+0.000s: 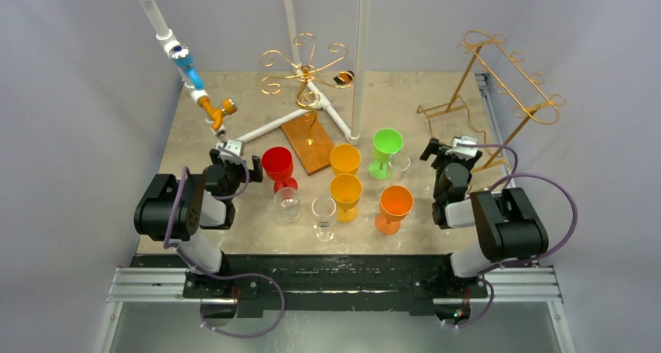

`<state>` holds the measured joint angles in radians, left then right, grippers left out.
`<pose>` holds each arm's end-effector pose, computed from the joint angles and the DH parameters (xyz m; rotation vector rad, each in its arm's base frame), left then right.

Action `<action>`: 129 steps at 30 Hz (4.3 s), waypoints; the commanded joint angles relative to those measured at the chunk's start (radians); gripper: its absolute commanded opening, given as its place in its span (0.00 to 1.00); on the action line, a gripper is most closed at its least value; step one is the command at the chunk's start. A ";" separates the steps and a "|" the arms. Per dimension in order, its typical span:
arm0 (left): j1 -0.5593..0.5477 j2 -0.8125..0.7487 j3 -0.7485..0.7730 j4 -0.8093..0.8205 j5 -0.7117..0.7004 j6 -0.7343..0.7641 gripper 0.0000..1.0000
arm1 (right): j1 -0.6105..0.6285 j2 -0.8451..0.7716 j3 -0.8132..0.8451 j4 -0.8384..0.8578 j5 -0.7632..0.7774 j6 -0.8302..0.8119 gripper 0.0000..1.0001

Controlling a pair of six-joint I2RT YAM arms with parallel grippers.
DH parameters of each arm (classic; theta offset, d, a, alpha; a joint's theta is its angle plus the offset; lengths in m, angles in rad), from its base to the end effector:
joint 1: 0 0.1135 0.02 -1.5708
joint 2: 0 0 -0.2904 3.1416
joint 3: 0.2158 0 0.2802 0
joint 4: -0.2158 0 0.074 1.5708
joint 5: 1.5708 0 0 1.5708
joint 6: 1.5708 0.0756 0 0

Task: Place the wine glass upside down on the wine glass rack
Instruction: Move the distractor to the center of the board.

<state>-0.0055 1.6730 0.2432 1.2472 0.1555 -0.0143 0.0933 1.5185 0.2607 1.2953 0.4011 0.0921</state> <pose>0.2936 -0.0133 0.1128 0.1058 1.7504 -0.1507 0.2912 -0.0024 0.1670 0.3168 1.5054 -0.1600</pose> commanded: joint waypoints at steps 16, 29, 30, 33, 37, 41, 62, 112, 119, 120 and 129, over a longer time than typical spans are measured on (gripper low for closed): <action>0.061 -0.390 0.428 -1.104 0.170 0.143 1.00 | -0.007 -0.497 0.375 -1.015 -0.212 0.408 0.99; 0.062 -0.682 0.635 -1.705 0.339 0.162 1.00 | 0.140 -0.514 0.916 -1.717 0.036 0.350 0.97; 0.063 -0.696 0.633 -1.725 0.329 0.166 1.00 | 0.145 -0.495 0.963 -1.740 0.030 0.349 0.97; 0.062 -0.721 0.626 -1.762 0.236 0.150 1.00 | 0.184 -0.438 1.060 -1.787 0.031 0.333 0.97; 0.064 -0.729 0.620 -1.803 0.105 0.095 1.00 | 0.277 -0.389 1.115 -1.821 0.096 0.318 0.99; 0.064 -0.717 0.598 -1.763 0.027 0.079 0.99 | 0.383 -0.360 1.136 -1.809 0.149 0.311 0.99; 0.067 -0.645 0.483 -1.916 -0.015 0.817 0.69 | 0.603 -0.046 1.566 -1.775 0.208 0.122 0.91; 0.083 -0.548 1.025 -1.696 0.160 0.537 0.00 | 0.603 -0.268 1.282 -1.712 0.089 0.184 0.85; 0.092 -0.455 1.007 -1.598 0.137 0.580 0.00 | 0.603 -0.268 1.294 -1.735 0.130 0.192 0.85; 0.094 -0.442 1.004 -1.578 0.130 0.578 0.00 | 0.603 -0.267 1.301 -1.746 0.139 0.192 0.85; 0.098 -0.380 0.992 -1.542 0.089 0.568 0.00 | 0.592 -0.298 1.345 -1.810 0.199 0.210 0.85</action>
<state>0.0845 1.2121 1.2781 -0.2260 0.3389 0.5690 0.6926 1.2713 1.5551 -0.4957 0.5526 0.2878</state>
